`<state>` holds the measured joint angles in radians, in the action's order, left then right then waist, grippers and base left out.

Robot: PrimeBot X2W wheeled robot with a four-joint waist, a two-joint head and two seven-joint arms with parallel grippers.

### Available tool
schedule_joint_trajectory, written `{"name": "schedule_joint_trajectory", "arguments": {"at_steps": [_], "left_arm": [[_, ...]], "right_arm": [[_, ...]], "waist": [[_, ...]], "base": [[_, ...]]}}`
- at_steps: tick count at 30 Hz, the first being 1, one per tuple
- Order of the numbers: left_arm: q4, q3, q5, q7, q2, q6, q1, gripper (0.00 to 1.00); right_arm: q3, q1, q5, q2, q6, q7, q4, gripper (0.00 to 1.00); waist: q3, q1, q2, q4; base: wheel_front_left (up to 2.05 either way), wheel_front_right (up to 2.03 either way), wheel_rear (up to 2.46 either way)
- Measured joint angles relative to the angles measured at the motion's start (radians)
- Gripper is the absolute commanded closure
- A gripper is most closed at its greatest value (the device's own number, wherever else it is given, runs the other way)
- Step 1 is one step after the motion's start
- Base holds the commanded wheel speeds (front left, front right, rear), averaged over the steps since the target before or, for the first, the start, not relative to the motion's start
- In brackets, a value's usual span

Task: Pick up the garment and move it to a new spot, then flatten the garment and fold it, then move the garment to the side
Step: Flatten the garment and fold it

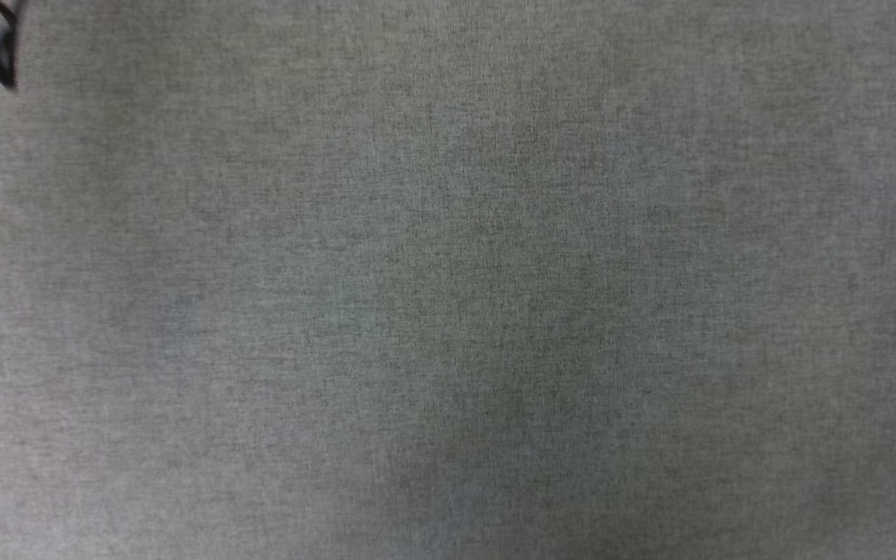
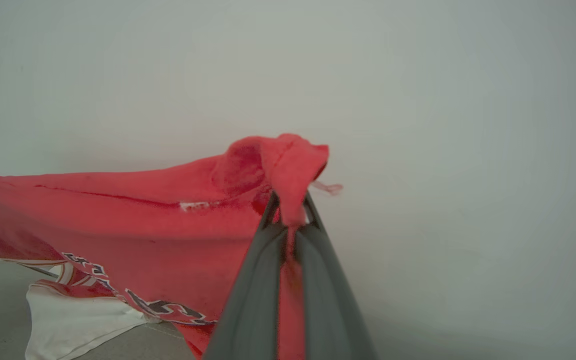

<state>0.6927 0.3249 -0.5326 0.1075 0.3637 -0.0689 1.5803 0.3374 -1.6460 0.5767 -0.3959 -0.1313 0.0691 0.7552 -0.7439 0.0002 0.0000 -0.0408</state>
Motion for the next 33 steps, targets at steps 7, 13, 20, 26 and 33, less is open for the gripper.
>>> {"name": "schedule_joint_trajectory", "arguments": {"at_steps": [7, 13, 20, 26, 33], "left_arm": [[0.152, 0.016, -0.039, 0.053, -0.049, 0.044, -0.157, 1.0], [0.238, 0.004, -0.095, 0.092, -0.069, 0.087, -0.368, 1.0], [0.265, -0.036, -0.164, 0.127, -0.066, 0.119, -0.666, 1.0], [0.178, -0.058, -0.184, 0.143, -0.052, 0.099, -0.918, 1.0], [-0.089, -0.094, -0.205, 0.14, -0.02, 0.005, -1.228, 1.0]], "right_arm": [[0.115, 0.148, 0.076, 0.019, 0.0, -0.026, 0.126, 1.0], [0.199, 0.367, 0.133, 0.023, 0.0, -0.049, 0.18, 1.0], [0.269, 0.635, 0.203, 0.032, 0.0, -0.076, 0.169, 1.0], [0.289, 0.84, 0.281, 0.013, -0.001, -0.096, 0.099, 1.0], [0.296, 1.024, 0.252, -0.064, -0.001, -0.134, 0.0, 1.0]], "waist": [[0.074, -0.0001, 0.0, 0.003], [0.189, -0.0002, 0.0, 0.004], [0.353, -0.0003, 0.0, 0.001], [0.49, -0.0004, 0.0, -0.001], [0.617, -0.0005, 0.0, 0.001]], "base": [[0.0, 0.0, 0.0], [0.0, 0.0, 0.0], [0.0, 0.0, 0.0], [0.0, 0.0, 0.0], [0.0, 0.0, 0.0]]}}
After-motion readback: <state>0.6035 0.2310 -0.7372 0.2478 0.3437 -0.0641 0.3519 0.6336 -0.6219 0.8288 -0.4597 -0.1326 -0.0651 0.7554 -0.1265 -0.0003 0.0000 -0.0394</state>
